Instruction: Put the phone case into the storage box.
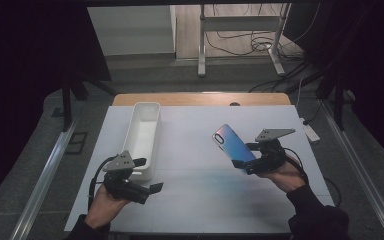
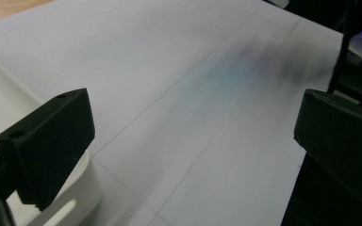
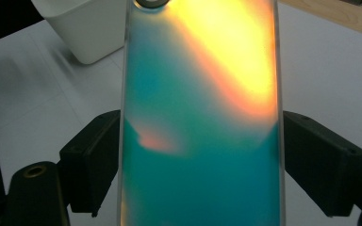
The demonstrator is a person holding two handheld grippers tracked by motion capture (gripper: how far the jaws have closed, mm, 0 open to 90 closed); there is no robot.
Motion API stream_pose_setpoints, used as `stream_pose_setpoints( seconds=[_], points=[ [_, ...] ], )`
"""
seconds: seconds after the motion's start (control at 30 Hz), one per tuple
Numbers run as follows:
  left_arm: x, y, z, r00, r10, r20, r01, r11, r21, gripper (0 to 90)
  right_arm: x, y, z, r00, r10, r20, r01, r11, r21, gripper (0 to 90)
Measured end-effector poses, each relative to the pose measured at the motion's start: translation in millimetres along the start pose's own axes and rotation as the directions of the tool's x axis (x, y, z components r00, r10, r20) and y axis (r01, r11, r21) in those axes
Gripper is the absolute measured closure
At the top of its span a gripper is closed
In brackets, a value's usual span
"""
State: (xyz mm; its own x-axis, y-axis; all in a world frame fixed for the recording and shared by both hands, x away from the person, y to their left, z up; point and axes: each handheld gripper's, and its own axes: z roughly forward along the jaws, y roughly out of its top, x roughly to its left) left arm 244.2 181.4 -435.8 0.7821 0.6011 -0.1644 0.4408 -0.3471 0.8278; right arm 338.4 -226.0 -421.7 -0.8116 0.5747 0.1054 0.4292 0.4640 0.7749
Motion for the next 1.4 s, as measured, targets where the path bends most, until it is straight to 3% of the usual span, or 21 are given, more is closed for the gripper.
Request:
stream_pose_setpoints(
  seconds=[0.47,0.77,1.4],
  points=[
    [0.7,19.9,19.2,0.9949,0.009,0.1,-0.004,0.9986,-0.053,0.0,22.3,3.2,-0.4,0.9974,-0.023,-0.068,0.021,0.999,-0.037,17.0],
    [-1.7,29.0,30.0,0.9909,0.028,0.131,-0.021,0.9981,-0.059,0.0,32.2,5.5,-0.3,0.9944,-0.031,-0.101,0.026,0.998,-0.054,16.9],
    [-10.8,50.4,56.3,0.9694,0.081,0.232,-0.069,0.996,-0.057,0.0,52.4,9.9,1.6,0.9831,-0.066,-0.171,0.052,0.995,-0.087,16.9]
  ],
)
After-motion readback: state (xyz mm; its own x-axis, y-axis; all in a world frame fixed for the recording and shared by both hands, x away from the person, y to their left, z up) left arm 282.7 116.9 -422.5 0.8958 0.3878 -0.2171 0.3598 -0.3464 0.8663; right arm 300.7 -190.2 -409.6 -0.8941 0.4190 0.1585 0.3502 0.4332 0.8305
